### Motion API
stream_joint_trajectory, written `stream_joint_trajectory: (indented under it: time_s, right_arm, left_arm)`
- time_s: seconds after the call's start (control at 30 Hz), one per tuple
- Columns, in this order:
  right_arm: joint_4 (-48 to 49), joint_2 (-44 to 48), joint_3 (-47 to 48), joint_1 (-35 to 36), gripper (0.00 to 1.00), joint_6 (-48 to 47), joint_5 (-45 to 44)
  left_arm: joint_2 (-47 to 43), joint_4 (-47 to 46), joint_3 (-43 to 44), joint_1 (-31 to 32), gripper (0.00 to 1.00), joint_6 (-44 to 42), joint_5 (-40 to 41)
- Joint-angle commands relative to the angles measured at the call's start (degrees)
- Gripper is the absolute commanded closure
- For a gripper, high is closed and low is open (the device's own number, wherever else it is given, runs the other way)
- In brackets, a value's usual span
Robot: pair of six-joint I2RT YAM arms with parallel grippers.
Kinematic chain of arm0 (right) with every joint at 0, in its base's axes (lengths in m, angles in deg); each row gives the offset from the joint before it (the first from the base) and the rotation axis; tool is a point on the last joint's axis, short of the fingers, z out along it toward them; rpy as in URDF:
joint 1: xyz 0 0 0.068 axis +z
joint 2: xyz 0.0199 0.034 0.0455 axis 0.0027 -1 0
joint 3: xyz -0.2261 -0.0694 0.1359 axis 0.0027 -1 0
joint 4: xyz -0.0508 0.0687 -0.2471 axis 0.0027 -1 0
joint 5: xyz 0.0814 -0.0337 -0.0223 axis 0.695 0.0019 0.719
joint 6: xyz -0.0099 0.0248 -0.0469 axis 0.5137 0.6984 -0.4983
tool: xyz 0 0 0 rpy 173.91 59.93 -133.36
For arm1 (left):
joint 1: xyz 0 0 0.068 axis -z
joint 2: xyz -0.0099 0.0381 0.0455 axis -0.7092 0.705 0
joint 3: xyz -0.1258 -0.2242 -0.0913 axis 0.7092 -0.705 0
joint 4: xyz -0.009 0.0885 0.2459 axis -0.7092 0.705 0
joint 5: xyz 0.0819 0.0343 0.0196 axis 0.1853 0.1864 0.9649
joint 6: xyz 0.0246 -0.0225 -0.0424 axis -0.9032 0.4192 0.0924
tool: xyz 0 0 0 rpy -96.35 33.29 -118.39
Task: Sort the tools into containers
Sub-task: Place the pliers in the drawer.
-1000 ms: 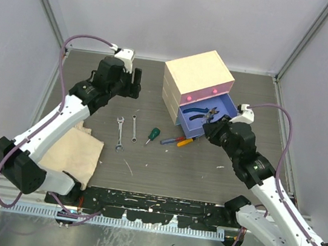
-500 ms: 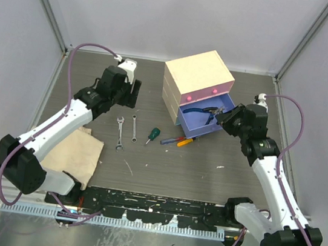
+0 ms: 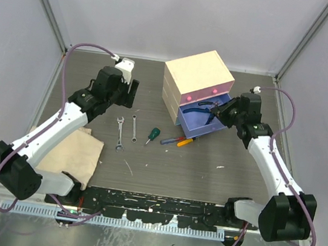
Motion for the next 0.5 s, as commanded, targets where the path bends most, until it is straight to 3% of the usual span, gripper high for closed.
stream_joint_trajectory:
  time_s: [0.0, 0.47]
  right_arm:
    - [6.4, -3.0, 3.5, -0.3, 0.99, 2.0, 0.3]
    - [14.3, -13.6, 6.3, -0.3, 0.99, 4.8, -0.8]
  left_arm:
    - [-3.7, -3.7, 0.2, 0.0, 0.29, -1.3, 0.7]
    - [-3.8, -3.8, 0.0, 0.0, 0.28, -1.5, 0.5]
